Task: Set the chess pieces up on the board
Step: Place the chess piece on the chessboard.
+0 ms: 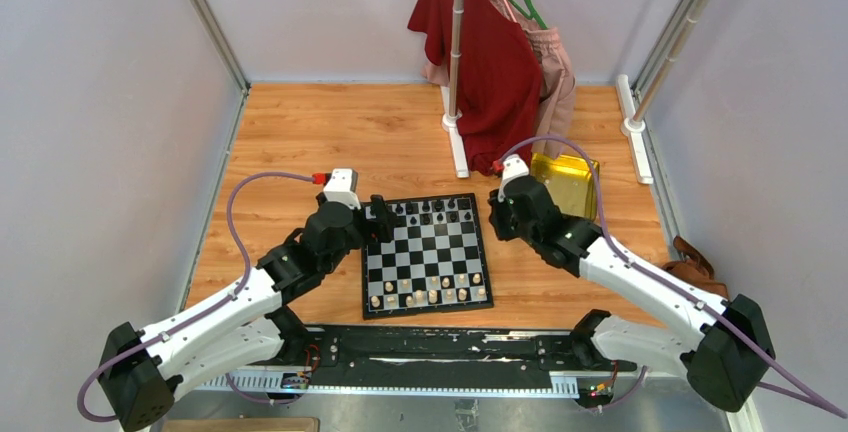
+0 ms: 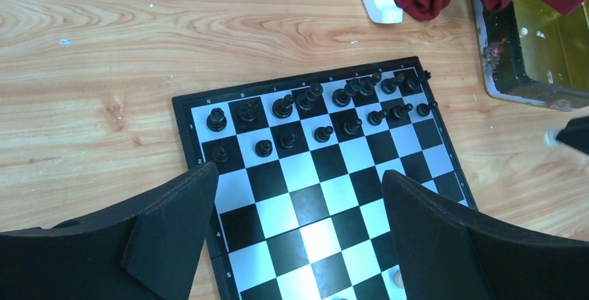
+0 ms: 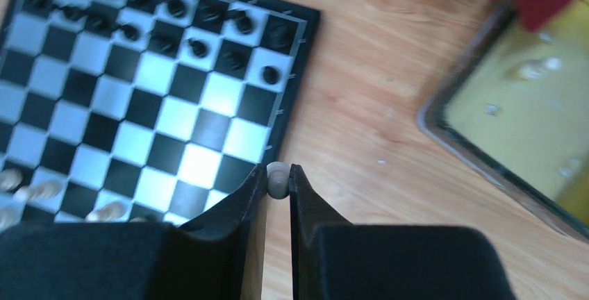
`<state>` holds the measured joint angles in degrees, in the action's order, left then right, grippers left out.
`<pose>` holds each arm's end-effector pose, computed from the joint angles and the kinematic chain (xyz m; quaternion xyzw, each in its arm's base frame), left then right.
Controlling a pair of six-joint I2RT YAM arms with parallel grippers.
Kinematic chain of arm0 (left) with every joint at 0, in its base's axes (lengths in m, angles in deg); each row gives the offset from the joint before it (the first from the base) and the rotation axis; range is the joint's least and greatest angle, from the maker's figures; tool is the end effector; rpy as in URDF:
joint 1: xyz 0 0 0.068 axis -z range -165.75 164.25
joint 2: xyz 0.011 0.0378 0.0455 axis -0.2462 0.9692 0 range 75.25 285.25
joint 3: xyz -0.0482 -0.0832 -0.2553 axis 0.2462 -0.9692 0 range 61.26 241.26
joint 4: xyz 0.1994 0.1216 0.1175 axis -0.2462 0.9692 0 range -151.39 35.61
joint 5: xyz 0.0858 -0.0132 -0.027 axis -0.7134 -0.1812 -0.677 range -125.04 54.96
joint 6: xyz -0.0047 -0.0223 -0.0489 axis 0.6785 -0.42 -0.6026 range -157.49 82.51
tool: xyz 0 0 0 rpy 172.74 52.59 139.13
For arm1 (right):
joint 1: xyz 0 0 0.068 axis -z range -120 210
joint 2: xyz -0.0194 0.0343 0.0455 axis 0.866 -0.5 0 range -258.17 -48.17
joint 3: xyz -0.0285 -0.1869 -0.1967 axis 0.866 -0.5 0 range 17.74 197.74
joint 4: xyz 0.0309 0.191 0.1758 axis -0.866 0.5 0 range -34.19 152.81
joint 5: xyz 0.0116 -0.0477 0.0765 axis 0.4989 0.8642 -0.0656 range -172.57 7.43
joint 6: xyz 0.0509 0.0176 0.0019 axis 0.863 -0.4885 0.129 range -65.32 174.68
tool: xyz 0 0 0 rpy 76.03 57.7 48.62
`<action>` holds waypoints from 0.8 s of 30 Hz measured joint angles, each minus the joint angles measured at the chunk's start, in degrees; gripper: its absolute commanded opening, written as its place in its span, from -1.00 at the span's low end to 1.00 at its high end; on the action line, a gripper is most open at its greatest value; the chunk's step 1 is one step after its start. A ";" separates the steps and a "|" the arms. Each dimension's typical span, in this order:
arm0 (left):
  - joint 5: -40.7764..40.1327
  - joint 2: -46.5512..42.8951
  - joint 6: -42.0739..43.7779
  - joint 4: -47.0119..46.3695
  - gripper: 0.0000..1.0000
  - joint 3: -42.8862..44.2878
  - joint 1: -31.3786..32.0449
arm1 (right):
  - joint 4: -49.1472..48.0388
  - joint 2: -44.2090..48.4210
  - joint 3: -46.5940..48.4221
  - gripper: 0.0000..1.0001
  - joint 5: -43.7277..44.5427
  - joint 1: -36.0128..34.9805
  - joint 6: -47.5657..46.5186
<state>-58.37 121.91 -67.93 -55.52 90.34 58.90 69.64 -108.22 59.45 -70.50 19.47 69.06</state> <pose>0.1439 -0.1223 0.2463 -0.0088 0.8262 -0.1934 0.5291 0.1810 0.1449 0.2642 -0.1474 0.8594 0.1401 0.4691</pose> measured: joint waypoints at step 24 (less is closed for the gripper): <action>-3.48 -5.01 -2.01 4.07 0.88 -0.94 0.00 | 1.40 -22.16 13.79 -1.00 -5.84 -24.41 -4.22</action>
<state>-61.85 116.90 -69.94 -51.46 89.40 58.90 71.04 -130.38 73.25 -76.33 -4.95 64.84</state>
